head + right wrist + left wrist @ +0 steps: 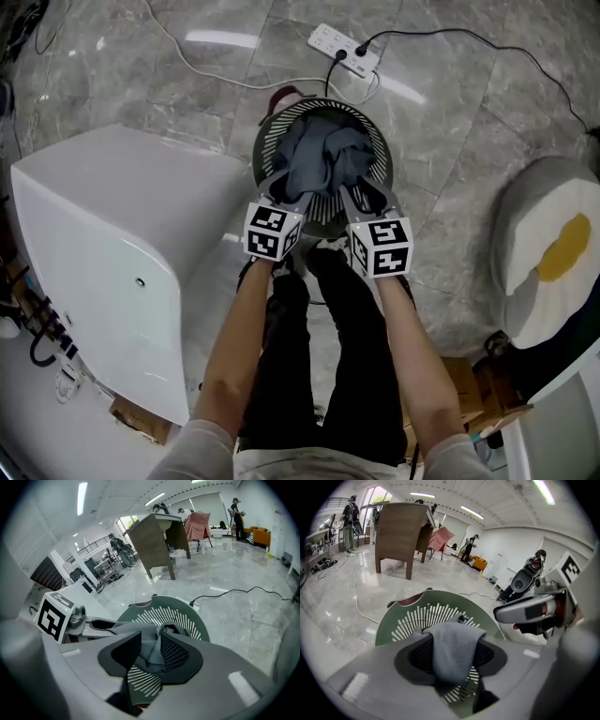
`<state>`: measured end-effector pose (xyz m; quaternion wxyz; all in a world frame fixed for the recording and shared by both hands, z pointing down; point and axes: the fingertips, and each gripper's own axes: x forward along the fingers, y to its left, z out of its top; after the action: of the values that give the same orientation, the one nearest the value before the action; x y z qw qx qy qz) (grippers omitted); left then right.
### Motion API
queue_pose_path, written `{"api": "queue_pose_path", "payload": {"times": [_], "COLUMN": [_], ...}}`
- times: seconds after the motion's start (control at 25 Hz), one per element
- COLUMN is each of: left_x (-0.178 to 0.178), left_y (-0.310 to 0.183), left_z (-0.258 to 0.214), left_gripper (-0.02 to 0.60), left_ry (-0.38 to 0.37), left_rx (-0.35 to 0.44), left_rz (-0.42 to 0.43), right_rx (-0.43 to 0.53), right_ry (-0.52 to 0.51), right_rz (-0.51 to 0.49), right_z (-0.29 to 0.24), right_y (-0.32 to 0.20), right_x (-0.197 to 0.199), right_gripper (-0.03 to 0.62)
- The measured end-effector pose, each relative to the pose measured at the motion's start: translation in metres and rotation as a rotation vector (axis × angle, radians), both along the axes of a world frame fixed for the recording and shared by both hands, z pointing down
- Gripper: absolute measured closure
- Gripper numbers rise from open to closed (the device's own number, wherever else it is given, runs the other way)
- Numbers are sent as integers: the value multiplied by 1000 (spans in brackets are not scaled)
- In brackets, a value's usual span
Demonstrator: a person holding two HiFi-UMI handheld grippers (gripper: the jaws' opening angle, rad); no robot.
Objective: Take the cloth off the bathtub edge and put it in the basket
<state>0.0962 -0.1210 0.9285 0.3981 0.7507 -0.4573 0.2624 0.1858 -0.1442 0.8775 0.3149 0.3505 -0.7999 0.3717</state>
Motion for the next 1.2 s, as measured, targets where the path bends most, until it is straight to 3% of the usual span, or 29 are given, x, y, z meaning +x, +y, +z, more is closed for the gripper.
{"api": "queue_pose_path", "payload": {"times": [0.16, 0.8, 1.2], "left_x": [-9, 14, -1], "left_y": [14, 72, 138], "left_z": [-22, -198, -329], "left_gripper": [330, 330, 330], "left_ry": [26, 109, 180], "left_rx": [9, 144, 157], "left_rz": [7, 166, 145], "right_rx": [5, 98, 168], "right_ry": [5, 28, 5], "right_rz": [13, 173, 200], "right_z": [-21, -173, -303], "right_y": [13, 104, 186], "right_x": [-4, 4, -4], "right_gripper": [490, 490, 488]}}
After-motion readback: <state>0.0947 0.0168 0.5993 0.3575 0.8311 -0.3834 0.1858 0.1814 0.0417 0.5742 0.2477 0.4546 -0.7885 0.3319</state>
